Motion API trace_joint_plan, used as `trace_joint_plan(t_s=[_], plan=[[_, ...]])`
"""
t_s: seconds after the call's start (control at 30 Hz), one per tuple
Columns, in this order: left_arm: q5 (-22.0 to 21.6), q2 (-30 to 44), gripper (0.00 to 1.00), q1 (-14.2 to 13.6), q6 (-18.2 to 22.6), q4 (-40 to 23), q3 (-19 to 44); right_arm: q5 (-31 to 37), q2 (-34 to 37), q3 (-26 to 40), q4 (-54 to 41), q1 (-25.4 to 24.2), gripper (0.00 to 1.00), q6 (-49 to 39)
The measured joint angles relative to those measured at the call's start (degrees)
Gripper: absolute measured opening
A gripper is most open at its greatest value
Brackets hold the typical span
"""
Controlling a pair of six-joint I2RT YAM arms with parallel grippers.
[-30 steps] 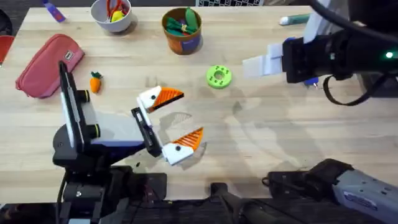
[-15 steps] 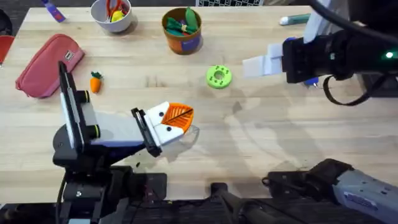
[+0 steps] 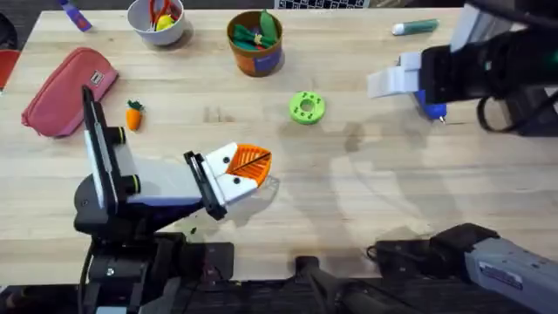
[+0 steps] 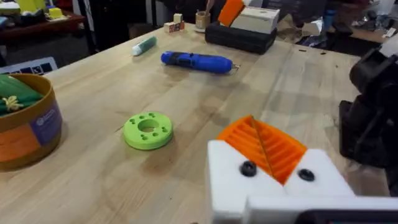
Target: Pick up the gripper from the table and insert it into the empty holder that is missing its gripper. Then pick up a screw, insert it into the mounting hole, and use the screwdriver to tighten it. Finally, clean up the table by picking up the vegetable and placing it into the bucket.
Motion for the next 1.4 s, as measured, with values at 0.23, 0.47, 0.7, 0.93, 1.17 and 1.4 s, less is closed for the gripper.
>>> trace_joint_plan(t_s=[0.23, 0.47, 0.7, 0.93, 1.17, 1.4], plan=[[0.0, 0.0, 0.007, 0.0, 0.0, 0.0, 0.0, 1.01, 9.63, 10.78, -2.3, -9.79, 0.992, -5.59], [0.0, 0.02, 0.007, 0.0, 0.01, 0.0, 0.0, 1.99, 20.53, 14.89, 0.61, -20.1, 0.992, -11.45], [0.0, 0.0, 0.007, 0.0, 0.01, 0.0, 0.0, 2.03, 31.3, 15.27, 3.56, -26.61, 0.992, -17.27], [0.0, 0.0, 0.007, 0.0, 0.01, 0.0, 0.0, 2.23, 41.19, 23.53, 4.12, -28.37, 0.99, -21.85], [0.0, 0.02, 0.007, 0.0, 0.01, 0.0, 0.0, 2.19, 49.06, 27.66, 4.27, -28.31, 0.962, -24.11], [0.0, 0.01, 0.007, 0.0, 0.01, 0.0, 0.0, 1.68, 55.8, 27.66, 6.37, -28.31, 0.945, -25.26]])
